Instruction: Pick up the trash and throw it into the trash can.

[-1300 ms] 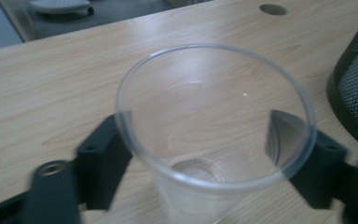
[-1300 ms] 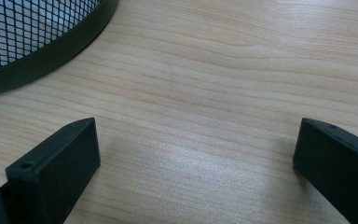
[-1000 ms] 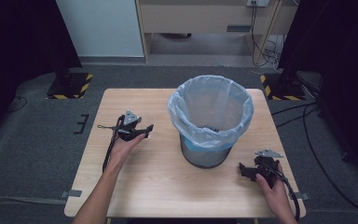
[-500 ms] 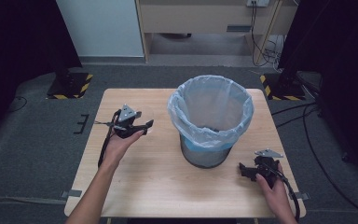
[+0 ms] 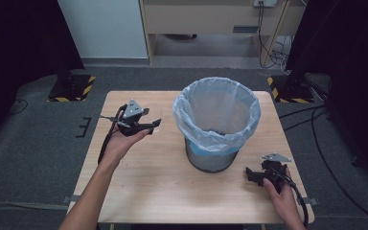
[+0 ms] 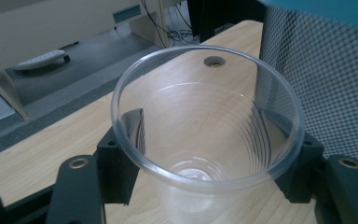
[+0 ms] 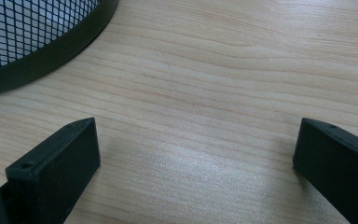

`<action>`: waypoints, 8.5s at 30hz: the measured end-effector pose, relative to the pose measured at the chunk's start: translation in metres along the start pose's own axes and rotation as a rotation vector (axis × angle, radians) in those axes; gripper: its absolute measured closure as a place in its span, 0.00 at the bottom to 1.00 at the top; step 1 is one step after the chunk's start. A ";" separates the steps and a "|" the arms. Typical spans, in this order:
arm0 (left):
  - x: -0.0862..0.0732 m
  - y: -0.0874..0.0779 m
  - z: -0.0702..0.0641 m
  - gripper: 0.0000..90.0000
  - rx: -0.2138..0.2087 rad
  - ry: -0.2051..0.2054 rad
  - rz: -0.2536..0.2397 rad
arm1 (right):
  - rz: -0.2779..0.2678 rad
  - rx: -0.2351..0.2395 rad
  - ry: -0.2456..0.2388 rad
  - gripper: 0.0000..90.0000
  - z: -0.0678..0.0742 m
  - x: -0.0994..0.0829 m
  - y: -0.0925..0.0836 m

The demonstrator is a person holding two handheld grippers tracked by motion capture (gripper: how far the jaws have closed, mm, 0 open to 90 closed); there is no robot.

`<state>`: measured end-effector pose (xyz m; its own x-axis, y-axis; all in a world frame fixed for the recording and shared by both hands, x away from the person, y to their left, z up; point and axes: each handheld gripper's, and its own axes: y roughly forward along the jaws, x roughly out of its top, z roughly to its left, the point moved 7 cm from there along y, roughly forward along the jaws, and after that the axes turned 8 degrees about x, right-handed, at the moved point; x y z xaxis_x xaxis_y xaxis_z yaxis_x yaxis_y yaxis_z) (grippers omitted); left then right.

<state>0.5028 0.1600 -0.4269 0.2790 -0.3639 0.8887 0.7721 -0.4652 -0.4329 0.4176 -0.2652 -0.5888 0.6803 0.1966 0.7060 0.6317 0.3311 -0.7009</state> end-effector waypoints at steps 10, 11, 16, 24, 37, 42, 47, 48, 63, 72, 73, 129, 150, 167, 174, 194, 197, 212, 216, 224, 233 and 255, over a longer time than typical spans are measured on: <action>0.019 -0.012 0.002 0.38 -0.018 0.014 -0.015 | 0.001 0.002 -0.005 0.01 -0.001 0.000 0.000; 0.019 -0.012 0.002 0.38 -0.018 0.014 -0.015 | 0.001 0.002 -0.005 0.00 -0.001 0.000 0.000; 0.025 -0.013 0.004 0.38 -0.015 0.025 -0.011 | 0.001 0.003 -0.006 0.01 -0.001 0.000 0.000; 0.026 -0.012 0.004 0.39 -0.012 0.040 -0.003 | 0.001 0.003 -0.006 0.01 -0.001 0.000 0.000; 0.043 -0.014 0.015 0.39 -0.016 0.052 0.000 | 0.002 0.004 -0.008 0.00 -0.001 0.000 0.000; 0.052 -0.018 0.020 0.39 -0.010 0.056 -0.008 | 0.002 0.005 -0.011 0.00 -0.001 0.000 0.000; 0.061 -0.022 0.021 0.39 -0.011 0.048 -0.032 | 0.002 0.006 -0.012 0.00 -0.001 0.001 0.000; 0.066 -0.025 0.022 0.39 -0.017 0.044 -0.042 | 0.001 0.006 -0.010 0.00 -0.001 0.001 0.000; 0.104 -0.043 0.011 0.39 -0.023 0.103 -0.086 | 0.001 0.007 -0.011 0.00 -0.001 0.001 0.000; 0.130 -0.052 0.003 0.39 -0.015 0.141 -0.123 | 0.000 0.006 -0.008 0.00 -0.001 0.001 0.001; 0.132 -0.053 0.002 0.39 -0.016 0.146 -0.125 | -0.001 0.006 -0.008 0.00 -0.001 0.001 0.000; 0.175 -0.055 -0.029 0.39 -0.093 0.187 -0.156 | -0.002 0.006 -0.012 0.00 -0.001 0.001 0.001; 0.181 -0.046 -0.042 0.39 -0.122 0.195 -0.155 | -0.002 0.007 -0.012 0.00 -0.001 0.001 0.001; 0.181 -0.035 -0.061 0.38 -0.175 0.213 -0.142 | -0.002 0.007 -0.012 0.00 -0.001 0.001 0.001; 0.182 -0.026 -0.067 0.38 -0.208 0.209 -0.136 | -0.002 0.007 -0.012 0.00 -0.001 0.001 0.001; 0.181 0.004 -0.089 0.38 -0.291 0.215 -0.104 | -0.002 0.011 -0.016 0.00 -0.001 0.001 0.001; 0.179 0.008 -0.094 0.37 -0.302 0.221 -0.095 | -0.002 0.011 -0.016 0.00 -0.001 0.001 0.001; 0.171 0.026 -0.109 0.25 -0.329 0.190 0.001 | -0.002 0.011 -0.017 0.00 -0.001 0.001 0.001; 0.167 0.029 -0.108 0.13 -0.323 0.178 0.025 | -0.002 0.011 -0.017 0.00 -0.001 0.001 0.001; 0.173 0.018 -0.084 0.08 -0.237 0.146 -0.018 | -0.001 0.011 -0.020 0.01 -0.001 0.001 0.001; 0.158 0.003 -0.036 0.06 -0.138 0.042 -0.046 | -0.001 0.011 -0.020 0.01 -0.001 0.001 0.001; 0.023 0.021 0.015 0.07 -0.037 -0.071 0.126 | 0.002 0.013 -0.019 0.00 -0.001 0.001 0.000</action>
<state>0.5344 0.1538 -0.4134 0.4132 -0.3640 0.8347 0.7072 -0.4492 -0.5460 0.4188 -0.2660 -0.5888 0.6741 0.2150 0.7066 0.6256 0.3424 -0.7010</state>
